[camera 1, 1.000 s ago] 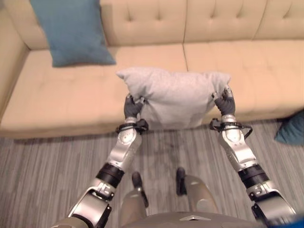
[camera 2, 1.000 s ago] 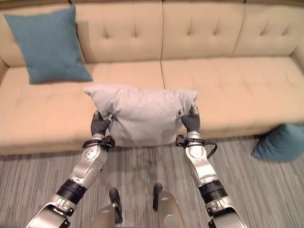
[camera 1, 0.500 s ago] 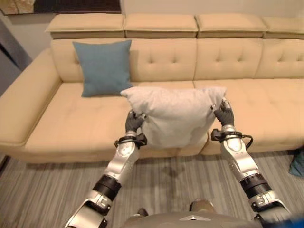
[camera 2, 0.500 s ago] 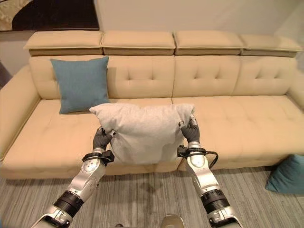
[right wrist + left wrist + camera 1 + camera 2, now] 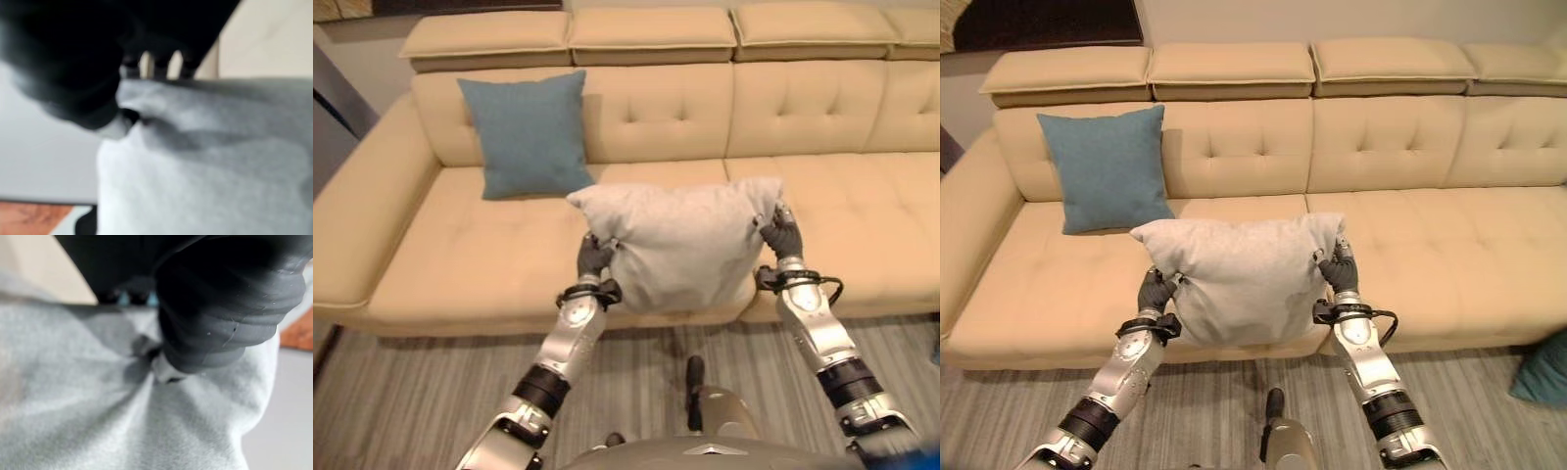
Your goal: Pick up all the scattered cushions and arrange them neatly on the sofa.
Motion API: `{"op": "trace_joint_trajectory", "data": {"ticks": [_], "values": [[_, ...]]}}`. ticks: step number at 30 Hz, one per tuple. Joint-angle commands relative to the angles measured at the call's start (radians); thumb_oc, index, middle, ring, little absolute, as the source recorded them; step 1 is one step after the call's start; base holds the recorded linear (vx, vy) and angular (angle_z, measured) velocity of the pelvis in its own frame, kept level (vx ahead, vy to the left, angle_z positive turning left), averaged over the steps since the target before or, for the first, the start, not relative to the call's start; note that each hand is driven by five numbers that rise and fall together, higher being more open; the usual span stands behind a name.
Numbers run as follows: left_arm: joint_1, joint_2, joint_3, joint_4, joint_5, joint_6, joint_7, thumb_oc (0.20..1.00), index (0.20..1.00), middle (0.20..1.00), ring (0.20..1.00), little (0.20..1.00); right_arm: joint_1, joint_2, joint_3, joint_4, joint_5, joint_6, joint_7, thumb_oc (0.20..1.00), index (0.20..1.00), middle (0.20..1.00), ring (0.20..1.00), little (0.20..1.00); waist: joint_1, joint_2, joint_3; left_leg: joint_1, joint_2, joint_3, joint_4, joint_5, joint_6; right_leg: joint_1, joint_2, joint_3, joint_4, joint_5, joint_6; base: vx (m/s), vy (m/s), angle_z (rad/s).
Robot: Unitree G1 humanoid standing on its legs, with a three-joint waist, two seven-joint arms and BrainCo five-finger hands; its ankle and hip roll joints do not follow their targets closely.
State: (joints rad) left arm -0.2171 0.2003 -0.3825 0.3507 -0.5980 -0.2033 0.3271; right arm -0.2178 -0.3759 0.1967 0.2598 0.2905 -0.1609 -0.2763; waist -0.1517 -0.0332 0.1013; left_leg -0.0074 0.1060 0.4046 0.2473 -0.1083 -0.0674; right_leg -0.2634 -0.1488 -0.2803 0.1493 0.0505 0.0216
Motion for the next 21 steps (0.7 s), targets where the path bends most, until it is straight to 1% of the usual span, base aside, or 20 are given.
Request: {"op": "trace_joint_trajectory", "data": {"ticks": [1,2,3,4,5,6,7,8,9,10,11,13,14,16,17,18,19,20,21], "values": [[-0.097,-0.057,-0.071,-0.076,0.034,-0.078,-0.108,0.200,0.200,0.200,0.200,0.200,-0.051,-0.012,0.011,-0.125,0.003,-0.094,0.039,0.200,0.200,0.200,0.200,0.200,-0.018,-0.038,-0.050,-0.036,0.070,-0.038,0.231,0.009,-0.076,0.169,0.029,0.017,-0.045,-0.087,0.072,0.12,-0.107,0.00],[-0.097,-0.057,-0.072,-0.076,0.034,-0.078,-0.108,0.200,0.200,0.200,0.200,0.200,-0.051,-0.012,0.011,-0.126,0.003,-0.094,0.039,0.200,0.200,0.200,0.200,0.200,-0.019,-0.040,-0.054,-0.039,0.066,-0.038,0.227,0.014,-0.074,0.166,0.026,0.017,-0.046,-0.085,0.072,0.25,-0.188,-0.19],[-0.087,-0.057,-0.069,-0.088,0.033,-0.073,-0.108,0.200,0.200,0.200,0.200,0.200,-0.041,-0.012,0.007,-0.129,0.009,-0.089,0.045,0.200,0.200,0.200,0.200,0.200,-0.006,-0.050,-0.052,-0.092,0.054,-0.060,0.212,-0.015,-0.051,0.190,0.031,0.029,-0.058,-0.096,0.069,0.20,-0.111,-0.18],[-0.084,-0.056,-0.069,-0.090,0.037,-0.070,-0.106,0.200,0.200,0.200,0.200,0.200,-0.039,-0.012,0.007,-0.127,0.008,-0.086,0.047,0.200,0.200,0.200,0.200,0.200,-0.001,-0.056,-0.052,-0.114,0.049,-0.059,0.175,-0.027,-0.039,0.201,0.029,0.035,-0.065,-0.100,0.072,0.20,-0.109,-0.23],[-0.084,-0.056,-0.069,-0.090,0.038,-0.070,-0.106,0.200,0.200,0.200,0.200,0.200,-0.038,-0.012,0.007,-0.127,0.008,-0.086,0.047,0.200,0.200,0.200,0.200,0.200,0.000,-0.057,-0.052,-0.113,0.048,-0.058,0.175,-0.027,-0.039,0.201,0.028,0.035,-0.065,-0.100,0.072,0.13,-0.028,-0.19],[-0.083,-0.056,-0.070,-0.091,0.040,-0.069,-0.108,0.200,0.200,0.200,0.200,0.200,-0.038,-0.011,0.007,-0.123,0.005,-0.083,0.046,0.200,0.200,0.200,0.200,0.200,0.006,-0.058,-0.054,-0.120,0.045,-0.051,0.138,-0.026,-0.031,0.209,0.030,0.043,-0.070,-0.103,0.074,0.12,-0.002,-0.25],[-0.084,-0.056,-0.069,-0.091,0.043,-0.067,-0.105,0.200,0.200,0.200,0.200,0.200,-0.039,-0.009,0.008,-0.122,0.002,-0.083,0.044,0.200,0.200,0.200,0.200,0.200,0.013,-0.058,-0.053,-0.134,0.041,-0.049,0.097,-0.005,-0.029,0.221,0.035,0.048,-0.076,-0.107,0.075,0.19,0.002,-0.24],[-0.086,-0.051,-0.065,-0.091,0.046,-0.067,-0.100,0.200,0.200,0.200,0.200,0.200,-0.042,-0.005,0.009,-0.117,0.002,-0.081,0.040,0.200,0.200,0.200,0.200,0.200,0.023,-0.056,-0.051,-0.157,0.036,-0.052,0.047,0.032,-0.030,0.232,0.044,0.060,-0.080,-0.113,0.075,0.20,0.018,-0.21],[-0.087,-0.049,-0.060,-0.095,0.043,-0.069,-0.094,0.200,0.200,0.200,0.200,0.200,-0.047,-0.001,0.013,-0.114,0.001,-0.080,0.035,0.200,0.200,0.200,0.200,0.200,0.036,-0.052,-0.047,-0.187,0.033,-0.069,0.002,0.075,-0.036,0.248,0.055,0.072,-0.089,-0.118,0.076,0.21,0.032,-0.27],[-0.086,-0.046,-0.056,-0.101,0.039,-0.072,-0.094,0.200,0.200,0.200,0.200,0.200,-0.051,0.003,0.016,-0.113,0.003,-0.080,0.034,0.200,0.200,0.200,0.200,0.200,0.046,-0.050,-0.047,-0.201,0.028,-0.084,-0.042,0.106,-0.042,0.257,0.062,0.084,-0.096,-0.121,0.075,0.20,0.042,-0.51],[-0.081,-0.043,-0.053,-0.107,0.036,-0.074,-0.093,0.200,0.200,0.200,0.200,0.200,-0.055,0.006,0.017,-0.109,0.003,-0.080,0.032,0.200,0.200,0.200,0.200,0.200,0.054,-0.047,-0.043,-0.203,0.024,-0.101,-0.070,0.122,-0.046,0.267,0.070,0.098,-0.097,-0.126,0.074,0.20,0.059,-0.77],[-0.064,-0.042,-0.047,-0.114,0.033,-0.072,-0.101,0.200,0.200,0.200,0.200,0.200,-0.063,0.013,0.025,-0.107,-0.005,-0.078,0.040,0.200,0.200,0.200,0.200,0.200,0.057,-0.031,-0.052,-0.139,0.007,-0.101,-0.167,0.122,-0.037,0.285,0.083,0.113,-0.100,-0.138,0.080,0.24,0.096,-0.74],[-0.058,-0.041,-0.046,-0.118,0.034,-0.072,-0.100,0.200,0.200,0.200,0.200,0.200,-0.069,0.014,0.032,-0.105,-0.012,-0.077,0.041,0.200,0.200,0.200,0.200,0.200,0.059,-0.025,-0.060,-0.113,-0.005,-0.102,-0.183,0.117,-0.031,0.290,0.082,0.123,-0.096,-0.143,0.083,0.26,0.127,-0.44],[-0.056,-0.040,-0.043,-0.122,0.031,-0.078,-0.097,0.200,0.200,0.200,0.200,0.200,-0.080,0.024,0.043,-0.100,-0.006,-0.077,0.043,0.200,0.200,0.200,0.200,0.200,0.062,-0.021,-0.071,-0.098,-0.022,-0.105,-0.175,0.107,-0.022,0.303,0.073,0.135,-0.084,-0.153,0.087,0.26,0.155,-0.62],[-0.052,-0.034,-0.031,-0.132,0.034,-0.081,-0.090,0.200,0.200,0.200,0.200,0.200,-0.101,0.033,0.055,-0.095,-0.012,-0.077,0.044,0.200,0.200,0.200,0.200,0.200,0.069,-0.012,-0.075,-0.057,-0.034,-0.079,-0.188,0.084,-0.001,0.308,0.057,0.140,-0.052,-0.170,0.100,0.24,0.195,-0.72],[-0.055,-0.032,-0.027,-0.135,0.032,-0.082,-0.086,0.200,0.200,0.200,0.200,0.200,-0.110,0.042,0.061,-0.092,-0.013,-0.077,0.046,0.200,0.200,0.200,0.200,0.200,0.077,-0.007,-0.080,-0.050,-0.040,-0.067,-0.190,0.073,0.013,0.294,0.044,0.140,-0.013,-0.168,0.109,0.24,0.240,-0.74],[-0.061,-0.024,-0.022,-0.136,0.036,-0.083,-0.080,0.200,0.200,0.200,0.200,0.200,-0.130,0.050,0.071,-0.087,-0.020,-0.073,0.050,0.200,0.200,0.200,0.200,0.200,0.077,0.000,-0.075,-0.028,-0.047,-0.053,-0.196,0.059,0.031,0.245,0.024,0.148,0.094,-0.137,0.130,0.13,0.186,-0.71],[-0.086,-0.012,-0.019,-0.135,0.049,-0.088,-0.065,0.200,0.200,0.200,0.200,0.200,-0.161,0.058,0.078,-0.079,-0.024,-0.075,0.043,0.200,0.200,0.200,0.200,0.200,0.074,0.008,-0.060,-0.017,-0.048,-0.037,-0.199,0.053,0.049,0.171,0.009,0.164,0.219,-0.100,0.160,0.11,0.120,-0.60],[-0.113,-0.006,-0.014,-0.121,0.062,-0.092,-0.054,0.200,0.200,0.200,0.200,0.200,-0.182,0.070,0.081,-0.071,-0.026,-0.076,0.038,0.200,0.200,0.200,0.200,0.200,0.073,0.012,-0.049,0.001,-0.047,-0.032,-0.207,0.046,0.051,0.119,-0.007,0.169,0.245,-0.079,0.163,0.07,0.015,-0.23]]}}
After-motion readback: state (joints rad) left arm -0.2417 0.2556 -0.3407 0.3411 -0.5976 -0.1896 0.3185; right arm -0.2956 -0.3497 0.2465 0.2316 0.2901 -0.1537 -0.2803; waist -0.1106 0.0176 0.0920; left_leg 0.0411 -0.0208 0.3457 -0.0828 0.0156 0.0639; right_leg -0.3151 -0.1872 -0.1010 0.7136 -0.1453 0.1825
